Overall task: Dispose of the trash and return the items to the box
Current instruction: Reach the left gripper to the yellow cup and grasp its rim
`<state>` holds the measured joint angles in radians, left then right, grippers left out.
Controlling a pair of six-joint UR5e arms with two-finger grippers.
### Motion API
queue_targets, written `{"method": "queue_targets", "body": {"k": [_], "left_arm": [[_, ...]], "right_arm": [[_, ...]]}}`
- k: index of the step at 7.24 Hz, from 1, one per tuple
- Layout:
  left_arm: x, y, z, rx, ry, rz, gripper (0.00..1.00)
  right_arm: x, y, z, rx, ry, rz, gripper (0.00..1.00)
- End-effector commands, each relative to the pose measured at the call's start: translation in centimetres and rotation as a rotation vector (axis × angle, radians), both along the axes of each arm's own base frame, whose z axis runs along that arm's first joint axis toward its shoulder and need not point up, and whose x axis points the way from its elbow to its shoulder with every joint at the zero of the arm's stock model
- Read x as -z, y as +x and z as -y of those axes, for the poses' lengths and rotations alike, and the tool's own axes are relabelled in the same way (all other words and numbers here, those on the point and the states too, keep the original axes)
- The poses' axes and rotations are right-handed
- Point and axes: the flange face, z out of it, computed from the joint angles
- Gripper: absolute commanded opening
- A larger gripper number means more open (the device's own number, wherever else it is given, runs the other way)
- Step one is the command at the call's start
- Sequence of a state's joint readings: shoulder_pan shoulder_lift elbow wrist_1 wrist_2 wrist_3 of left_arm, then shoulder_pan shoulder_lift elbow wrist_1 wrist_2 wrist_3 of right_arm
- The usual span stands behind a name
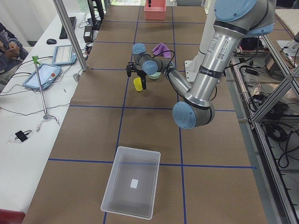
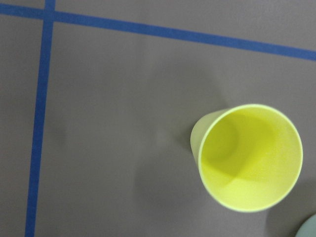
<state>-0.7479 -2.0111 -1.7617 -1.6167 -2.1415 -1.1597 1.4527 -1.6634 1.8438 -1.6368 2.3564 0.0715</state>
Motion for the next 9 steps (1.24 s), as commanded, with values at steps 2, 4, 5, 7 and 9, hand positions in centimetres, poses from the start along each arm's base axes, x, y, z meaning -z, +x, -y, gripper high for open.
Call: {"method": "queue_targets", "body": {"k": [2, 4, 5, 7, 9], "left_arm": [[-1.2, 1.6, 2.3, 0.014, -0.005, 0.008, 0.98], [-2.3, 2.7, 3.1, 0.03, -0.022, 0.006, 0.9], [-3.1, 3.4, 3.6, 0.061, -0.033, -0.026, 0.73], [-2.1, 3.7, 3.7, 0.097, -0.064, -0.051, 0.0], [-1.8, 3.5, 3.7, 0.095, -0.061, -0.057, 0.0]], "right_arm": [[0.0, 0.0, 0.0, 0.0, 0.0, 0.001, 1.0], [0.0, 0.0, 0.0, 0.0, 0.0, 0.001, 1.0], [-0.1, 0.0, 0.0, 0.0, -0.003, 0.001, 1.0], [-0.2, 0.0, 0.1, 0.001, -0.003, -0.001, 1.0], [-0.2, -0.2, 0.1, 0.003, -0.005, 0.001, 1.0]]}}
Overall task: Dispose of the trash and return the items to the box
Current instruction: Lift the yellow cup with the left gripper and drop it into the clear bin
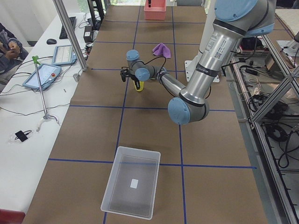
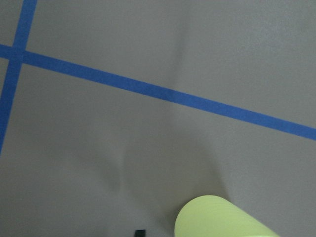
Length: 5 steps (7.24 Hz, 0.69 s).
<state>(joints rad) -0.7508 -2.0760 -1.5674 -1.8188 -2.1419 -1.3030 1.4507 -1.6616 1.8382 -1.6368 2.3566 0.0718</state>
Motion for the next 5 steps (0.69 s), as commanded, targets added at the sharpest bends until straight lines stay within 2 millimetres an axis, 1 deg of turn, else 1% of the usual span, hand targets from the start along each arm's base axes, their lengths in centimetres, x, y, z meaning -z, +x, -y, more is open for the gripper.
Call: {"method": "queue_targets", "body": {"k": [1, 2, 3, 4, 5], "left_arm": [[1.4, -1.7, 0.6, 0.02, 0.009, -0.019, 0.0], [1.5, -5.7, 1.7, 0.022, -0.01, -0.058, 0.0], [-0.1, -12.8, 2.9, -0.018, 0.007, -0.119, 0.0], [-4.6, -21.1, 2.2, -0.045, 0.072, -0.142, 0.0], [-10.2, -27.5, 0.5, -0.083, 0.17, -0.102, 0.0]], "right_arm": [[0.0, -0.1, 0.0, 0.002, -0.001, 0.001, 1.0], [0.0, -0.1, 0.0, 0.002, 0.0, 0.0, 1.0], [0.0, -0.1, 0.0, 0.002, 0.0, 0.0, 1.0], [0.3, -0.4, 0.2, 0.006, 0.004, 0.002, 1.0], [0.5, -0.8, 0.5, 0.013, 0.007, 0.001, 1.0]]}}
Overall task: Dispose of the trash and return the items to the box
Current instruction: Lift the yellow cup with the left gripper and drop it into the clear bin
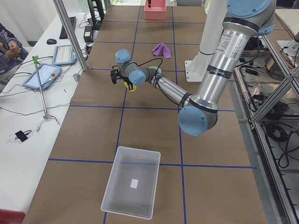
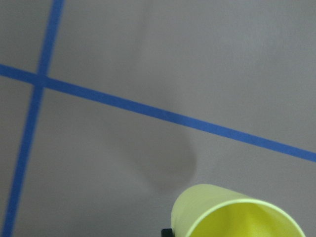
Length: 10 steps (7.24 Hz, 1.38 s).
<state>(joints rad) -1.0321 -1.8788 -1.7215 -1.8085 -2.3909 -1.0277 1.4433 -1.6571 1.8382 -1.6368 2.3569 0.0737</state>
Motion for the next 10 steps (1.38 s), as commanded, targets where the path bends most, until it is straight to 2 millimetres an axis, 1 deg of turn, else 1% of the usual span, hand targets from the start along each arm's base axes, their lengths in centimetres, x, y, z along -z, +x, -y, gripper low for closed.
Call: {"method": "queue_targets", "body": {"k": [1, 3, 4, 5, 6, 7, 8, 9, 10], "left_arm": [[-10.1, -14.4, -2.2, -0.069, 0.223, 0.055, 0.0], [-20.7, -24.5, -1.6, -0.152, 0.367, 0.136, 0.0], [-27.1, -29.0, -2.1, -0.198, 0.399, 0.161, 0.0], [-29.7, -30.6, -2.5, -0.217, 0.408, 0.165, 0.0], [-31.1, -30.8, -3.0, -0.219, 0.392, 0.162, 0.0], [-33.0, -30.7, -4.4, -0.227, 0.364, 0.156, 0.0], [-35.3, -30.7, -5.2, -0.23, 0.317, 0.15, 0.0], [-36.3, -30.6, -5.5, -0.232, 0.297, 0.146, 0.0], [-38.1, -30.6, -5.8, -0.227, 0.296, 0.147, 0.0]], "right_arm": [[0.5, -0.6, 0.5, 0.008, 0.006, 0.002, 1.0], [1.0, -0.9, 0.9, 0.01, 0.014, 0.004, 1.0], [1.0, -1.0, 1.0, 0.011, 0.013, 0.004, 1.0], [1.0, -1.1, 1.0, 0.012, 0.013, 0.004, 1.0], [1.0, -1.2, 1.0, 0.015, 0.013, 0.004, 1.0], [1.0, -1.3, 0.9, 0.017, 0.012, 0.003, 1.0], [0.9, -1.5, 0.9, 0.021, 0.01, 0.003, 1.0], [1.0, -1.6, 1.0, 0.025, 0.012, 0.003, 1.0], [1.0, -1.8, 1.0, 0.028, 0.012, 0.003, 1.0]]}}
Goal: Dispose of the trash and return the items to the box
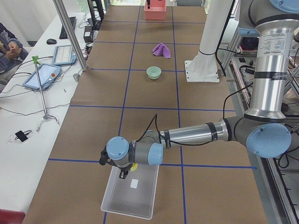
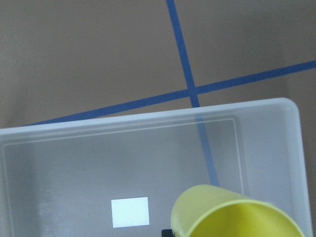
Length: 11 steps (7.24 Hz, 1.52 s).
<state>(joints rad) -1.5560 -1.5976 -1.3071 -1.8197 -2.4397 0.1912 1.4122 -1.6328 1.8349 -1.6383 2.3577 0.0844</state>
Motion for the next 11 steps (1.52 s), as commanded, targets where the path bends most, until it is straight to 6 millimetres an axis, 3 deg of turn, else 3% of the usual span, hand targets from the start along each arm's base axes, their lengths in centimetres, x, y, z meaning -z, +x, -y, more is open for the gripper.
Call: {"method": "queue_targets", "body": {"k": [1, 2, 3, 6, 8, 11], "left_arm": [[-2.5, 0.1, -0.2, 0.03, -0.016, -0.004, 0.0], [-4.0, 0.1, -0.6, 0.031, -0.015, -0.003, 0.0], [-4.2, 0.2, -0.4, 0.056, -0.031, -0.004, 0.0], [-4.1, 1.2, -0.1, 0.097, -0.041, -0.009, 0.0], [-3.7, 3.2, 0.2, 0.092, -0.058, -0.015, 0.0], [-3.5, 3.7, 0.4, 0.094, -0.06, -0.02, 0.03]], "right_arm": [[0.2, -0.6, 0.1, 0.012, 0.003, 0.001, 1.0], [0.5, -1.0, 0.4, 0.018, 0.01, 0.0, 1.0], [0.7, -1.4, 0.5, 0.026, 0.013, 0.001, 1.0], [0.6, -1.9, 0.5, 0.038, 0.012, 0.001, 1.0], [0.6, -2.2, 0.5, 0.044, 0.012, 0.001, 1.0], [0.3, -2.3, 0.5, 0.046, 0.006, 0.0, 1.0]]}}
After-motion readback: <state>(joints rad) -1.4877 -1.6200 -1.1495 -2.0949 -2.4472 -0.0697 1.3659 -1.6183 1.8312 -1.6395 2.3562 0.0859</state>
